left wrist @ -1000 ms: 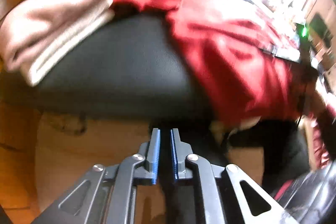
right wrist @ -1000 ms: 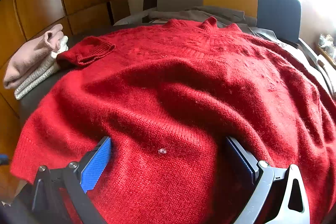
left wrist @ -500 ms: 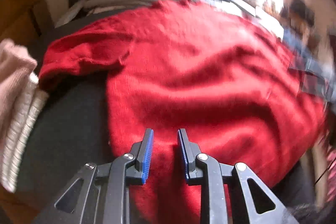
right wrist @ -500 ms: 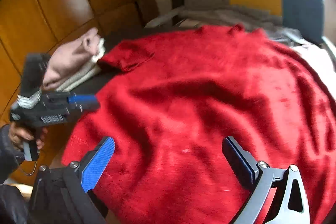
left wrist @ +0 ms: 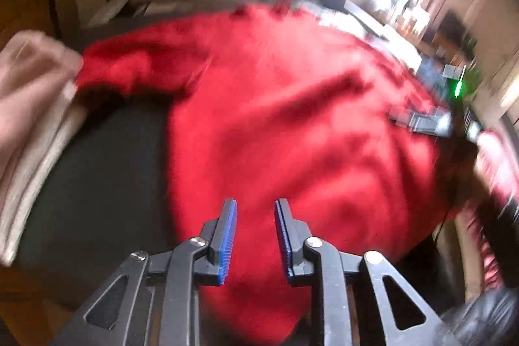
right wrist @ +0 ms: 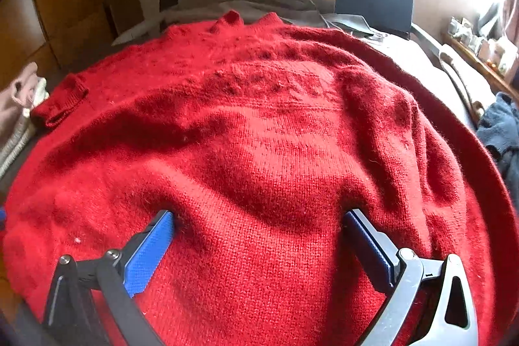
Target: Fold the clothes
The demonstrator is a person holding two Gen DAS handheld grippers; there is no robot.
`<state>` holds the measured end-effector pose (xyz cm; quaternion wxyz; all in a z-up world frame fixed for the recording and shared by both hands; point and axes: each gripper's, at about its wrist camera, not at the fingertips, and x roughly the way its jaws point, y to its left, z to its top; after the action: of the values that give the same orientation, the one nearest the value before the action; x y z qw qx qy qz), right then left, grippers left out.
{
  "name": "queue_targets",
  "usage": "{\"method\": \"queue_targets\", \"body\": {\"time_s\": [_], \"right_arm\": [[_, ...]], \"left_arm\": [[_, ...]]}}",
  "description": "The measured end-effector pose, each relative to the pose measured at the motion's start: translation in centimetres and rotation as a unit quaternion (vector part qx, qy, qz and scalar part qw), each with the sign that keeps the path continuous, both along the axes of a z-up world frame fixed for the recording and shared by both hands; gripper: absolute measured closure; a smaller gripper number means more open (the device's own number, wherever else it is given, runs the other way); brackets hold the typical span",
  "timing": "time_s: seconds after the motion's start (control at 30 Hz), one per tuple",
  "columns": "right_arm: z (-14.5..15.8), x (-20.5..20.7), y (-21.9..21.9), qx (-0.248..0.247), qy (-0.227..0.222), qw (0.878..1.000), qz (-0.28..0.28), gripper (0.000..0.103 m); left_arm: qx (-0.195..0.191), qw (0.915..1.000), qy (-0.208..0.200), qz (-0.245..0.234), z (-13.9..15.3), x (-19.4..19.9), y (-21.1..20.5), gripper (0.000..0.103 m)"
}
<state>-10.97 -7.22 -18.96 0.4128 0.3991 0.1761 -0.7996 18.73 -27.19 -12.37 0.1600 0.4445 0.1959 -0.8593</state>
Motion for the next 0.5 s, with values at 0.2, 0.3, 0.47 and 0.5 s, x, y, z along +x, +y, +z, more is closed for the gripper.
{"method": "queue_targets", "body": {"time_s": [0.2,0.3,0.47,0.5], "right_arm": [[2.6,0.3,3.9,-0.059,-0.007,0.998,-0.021,0.000],[4.4,0.0,9.9,-0.079,0.026,0.992,-0.091,0.000],[4.3,-1.1,17.7,-0.002,0.088,0.980,-0.178,0.000],[3.8,-1.6,18.7,0.018,0.088,0.978,-0.187,0.000]], "left_arm": [[-0.042,0.9981,0.003,-0.045,0.3,-10.2,1.9,0.075],[-0.075,0.9936,-0.013,-0.083,-0.4,-14.9,3.8,0.075],[-0.105,0.9852,-0.027,-0.133,-1.6,-20.6,6.6,0.075],[-0.110,0.9837,-0.026,-0.140,-1.7,-21.4,6.9,0.075]]}}
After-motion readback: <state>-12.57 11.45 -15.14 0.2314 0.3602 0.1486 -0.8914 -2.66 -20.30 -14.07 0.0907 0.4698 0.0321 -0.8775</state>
